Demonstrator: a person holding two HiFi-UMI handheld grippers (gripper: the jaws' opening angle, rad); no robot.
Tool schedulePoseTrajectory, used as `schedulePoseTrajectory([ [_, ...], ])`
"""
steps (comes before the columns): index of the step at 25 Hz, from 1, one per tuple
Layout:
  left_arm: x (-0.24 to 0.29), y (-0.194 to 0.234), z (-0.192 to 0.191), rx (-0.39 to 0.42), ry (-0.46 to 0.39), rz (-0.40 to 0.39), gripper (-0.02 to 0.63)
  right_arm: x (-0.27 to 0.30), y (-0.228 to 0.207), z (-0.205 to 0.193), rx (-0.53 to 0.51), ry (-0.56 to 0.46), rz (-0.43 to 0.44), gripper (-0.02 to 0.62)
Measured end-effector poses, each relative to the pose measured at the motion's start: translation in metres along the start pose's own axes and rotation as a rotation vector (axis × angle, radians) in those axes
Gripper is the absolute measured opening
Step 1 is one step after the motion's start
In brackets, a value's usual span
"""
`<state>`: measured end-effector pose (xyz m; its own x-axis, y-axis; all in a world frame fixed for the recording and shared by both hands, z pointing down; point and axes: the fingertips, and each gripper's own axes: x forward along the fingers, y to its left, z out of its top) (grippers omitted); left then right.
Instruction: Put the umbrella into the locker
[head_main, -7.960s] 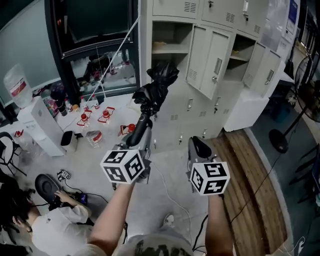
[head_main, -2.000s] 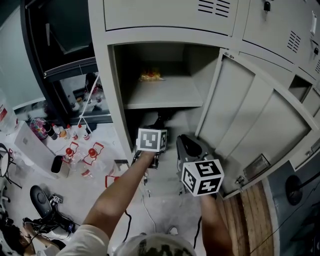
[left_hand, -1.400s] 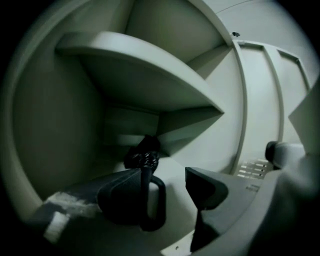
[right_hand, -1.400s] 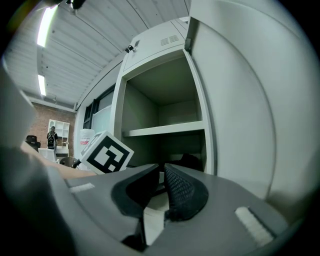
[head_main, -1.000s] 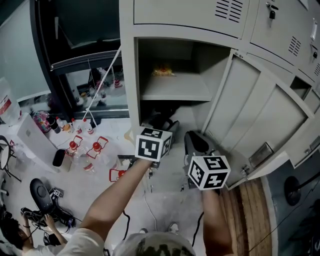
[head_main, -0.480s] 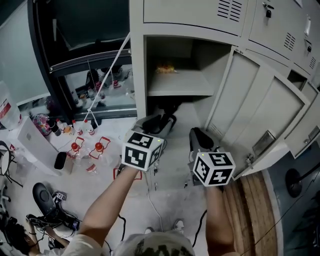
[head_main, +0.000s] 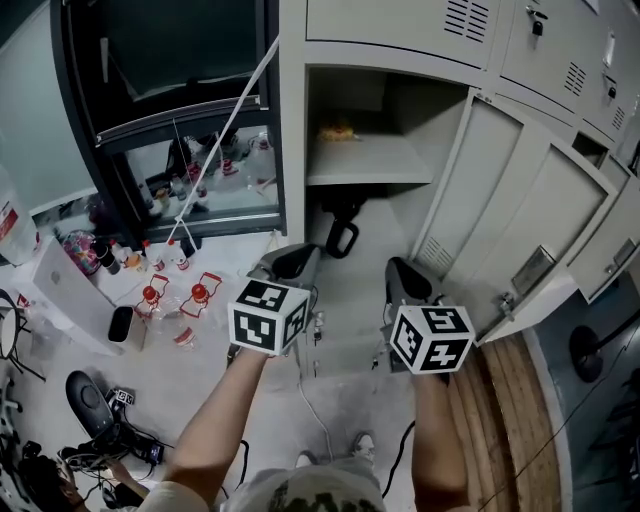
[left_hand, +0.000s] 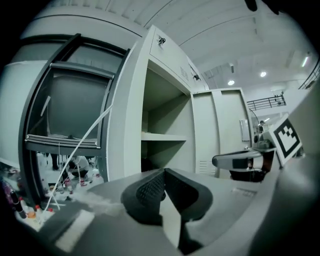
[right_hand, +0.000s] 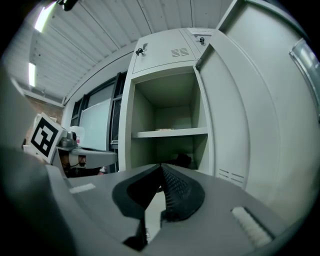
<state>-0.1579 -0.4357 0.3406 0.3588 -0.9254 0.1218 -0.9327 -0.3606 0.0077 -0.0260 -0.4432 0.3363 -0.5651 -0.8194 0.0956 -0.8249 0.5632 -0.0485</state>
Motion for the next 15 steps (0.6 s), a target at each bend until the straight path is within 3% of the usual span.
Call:
schedulePoseTrajectory([
  [15, -0.002, 0.003, -0.015, 0.025, 0.035, 0.001, 0.006, -0.012, 0.0, 0.003, -0.027, 0.003, -0.038, -0.002],
])
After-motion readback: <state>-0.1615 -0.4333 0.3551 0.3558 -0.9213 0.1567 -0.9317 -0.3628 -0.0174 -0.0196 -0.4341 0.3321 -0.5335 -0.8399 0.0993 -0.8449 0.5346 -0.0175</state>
